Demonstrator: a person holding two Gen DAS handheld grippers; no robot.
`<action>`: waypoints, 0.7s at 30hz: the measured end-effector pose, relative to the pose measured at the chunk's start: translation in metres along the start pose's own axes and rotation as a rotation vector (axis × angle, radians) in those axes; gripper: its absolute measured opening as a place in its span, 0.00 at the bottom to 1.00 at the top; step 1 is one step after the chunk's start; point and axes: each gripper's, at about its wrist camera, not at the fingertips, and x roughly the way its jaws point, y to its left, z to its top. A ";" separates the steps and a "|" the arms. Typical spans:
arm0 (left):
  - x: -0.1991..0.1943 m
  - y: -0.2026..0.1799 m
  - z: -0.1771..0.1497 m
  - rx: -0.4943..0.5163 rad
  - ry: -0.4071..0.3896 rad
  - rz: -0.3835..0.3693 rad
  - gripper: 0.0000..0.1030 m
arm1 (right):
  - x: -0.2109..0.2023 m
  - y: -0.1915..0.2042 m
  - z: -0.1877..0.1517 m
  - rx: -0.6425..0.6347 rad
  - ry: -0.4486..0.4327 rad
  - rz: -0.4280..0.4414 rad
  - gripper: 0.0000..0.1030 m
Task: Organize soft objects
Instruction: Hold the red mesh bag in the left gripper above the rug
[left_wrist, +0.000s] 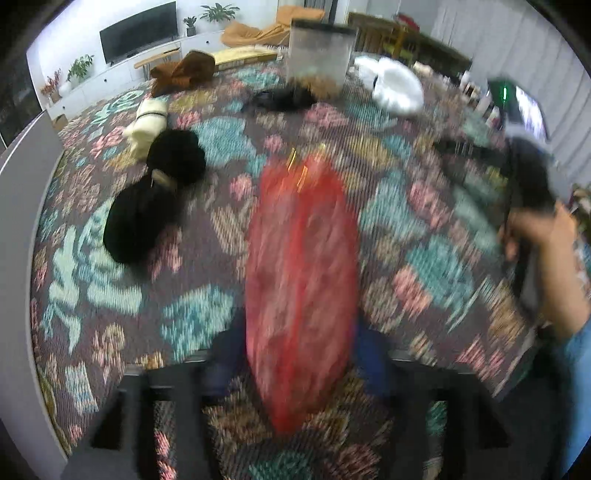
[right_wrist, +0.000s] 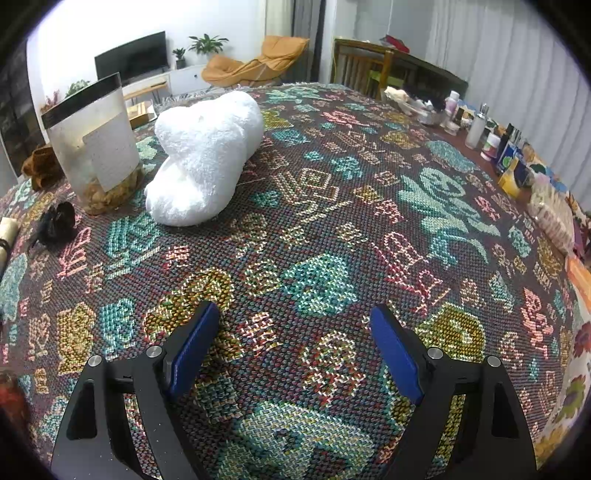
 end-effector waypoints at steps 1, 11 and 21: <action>-0.001 -0.002 -0.003 0.011 -0.013 0.003 0.84 | 0.000 0.000 0.000 -0.001 0.000 -0.001 0.84; 0.011 -0.012 0.026 0.071 -0.029 0.004 0.95 | -0.001 0.000 0.001 -0.005 -0.002 -0.009 0.84; 0.014 0.030 0.043 -0.062 -0.029 -0.021 0.95 | -0.002 0.002 0.001 -0.008 -0.004 -0.017 0.84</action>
